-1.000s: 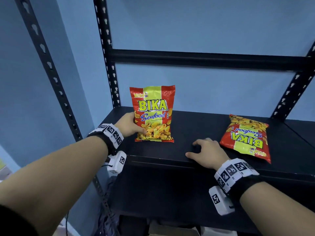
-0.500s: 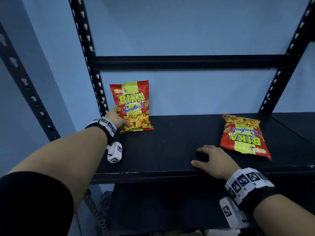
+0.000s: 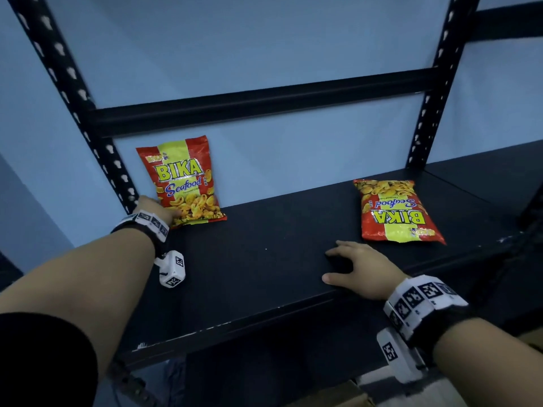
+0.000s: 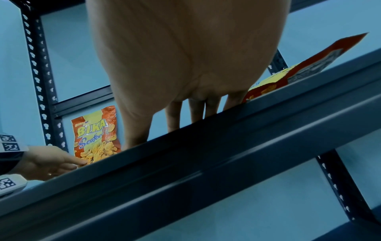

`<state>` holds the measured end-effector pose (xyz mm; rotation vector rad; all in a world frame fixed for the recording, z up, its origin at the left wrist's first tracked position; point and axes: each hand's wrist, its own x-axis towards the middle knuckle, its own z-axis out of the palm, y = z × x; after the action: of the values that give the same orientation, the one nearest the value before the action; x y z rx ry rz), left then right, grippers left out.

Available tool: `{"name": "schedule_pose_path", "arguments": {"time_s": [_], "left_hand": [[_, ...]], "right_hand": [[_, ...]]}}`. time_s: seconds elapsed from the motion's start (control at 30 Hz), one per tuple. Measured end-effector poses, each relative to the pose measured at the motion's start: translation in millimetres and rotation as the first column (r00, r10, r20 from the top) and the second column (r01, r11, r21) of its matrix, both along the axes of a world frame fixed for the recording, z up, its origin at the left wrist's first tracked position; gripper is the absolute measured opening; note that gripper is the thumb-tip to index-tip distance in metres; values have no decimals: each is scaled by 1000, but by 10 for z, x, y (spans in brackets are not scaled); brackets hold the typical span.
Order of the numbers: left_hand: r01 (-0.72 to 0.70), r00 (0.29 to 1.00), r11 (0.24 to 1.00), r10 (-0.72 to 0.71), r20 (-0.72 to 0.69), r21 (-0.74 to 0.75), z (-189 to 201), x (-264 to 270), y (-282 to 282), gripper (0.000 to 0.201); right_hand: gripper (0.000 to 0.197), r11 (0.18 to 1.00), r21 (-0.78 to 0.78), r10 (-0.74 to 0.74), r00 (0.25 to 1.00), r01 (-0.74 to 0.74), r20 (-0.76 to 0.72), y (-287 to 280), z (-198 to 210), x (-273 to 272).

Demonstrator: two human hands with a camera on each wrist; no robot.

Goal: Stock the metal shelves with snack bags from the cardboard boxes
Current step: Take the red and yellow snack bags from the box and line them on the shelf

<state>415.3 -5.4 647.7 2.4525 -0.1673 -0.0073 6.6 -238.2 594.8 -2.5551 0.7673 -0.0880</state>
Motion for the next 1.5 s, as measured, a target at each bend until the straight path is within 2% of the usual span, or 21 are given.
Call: {"name": "schedule_pose_path", "arguments": {"time_s": [0.13,0.23,0.37,0.43,0.53,0.7,0.8,0.9,0.97,1.13,1.27,1.37,1.5], "left_hand": [[-114,993,993,113,-26,-32,-26,-22,-37,113],[-85,996,996,84,-27,-20,-25,-82,-27,103],[120,991,987,-113,-68,105,45,-286,-97,60],[247,968,951,-235,-86,184,48,-416,-178,54],[423,905,888,-403,-137,182,45,-751,-325,42],[591,804,773,-541,-244,233,70,-1368,-523,36],[641,767,718,-579,-277,272,54,-1645,-654,46],[686,728,664,-620,-294,299,71,-1926,-787,57],[718,696,627,-649,-307,301,77,-2089,-876,62],[748,662,605,-705,-253,274,68,-2356,-1026,62],[728,684,644,-707,-181,237,90,-2378,-1029,61],[692,719,698,-690,-86,185,122,-2354,-1015,62],[667,741,736,-671,-4,121,177,-2323,-977,70]], "right_hand": [[70,1000,7,-3,1000,4,-10,-6,24,11],[71,1000,-1,2,999,-2,-45,-17,61,39],[65,999,-36,27,996,-30,-89,-19,202,122],[57,999,-38,22,998,-24,-57,-31,320,163],[44,997,-73,-2,999,5,42,-139,496,201],[34,981,-166,-77,984,103,158,-589,684,208],[45,961,-222,-151,986,164,74,-897,692,152],[67,940,-246,-266,960,237,-91,-1108,578,22],[78,944,-233,-277,944,234,-176,-1181,464,-68],[75,962,-213,-202,972,173,-123,-1135,322,-146],[72,987,-152,-57,995,44,-87,-973,294,-170],[61,990,-103,95,995,-96,-9,-832,285,-202],[43,944,-65,327,944,-323,52,-549,367,-266]]}}
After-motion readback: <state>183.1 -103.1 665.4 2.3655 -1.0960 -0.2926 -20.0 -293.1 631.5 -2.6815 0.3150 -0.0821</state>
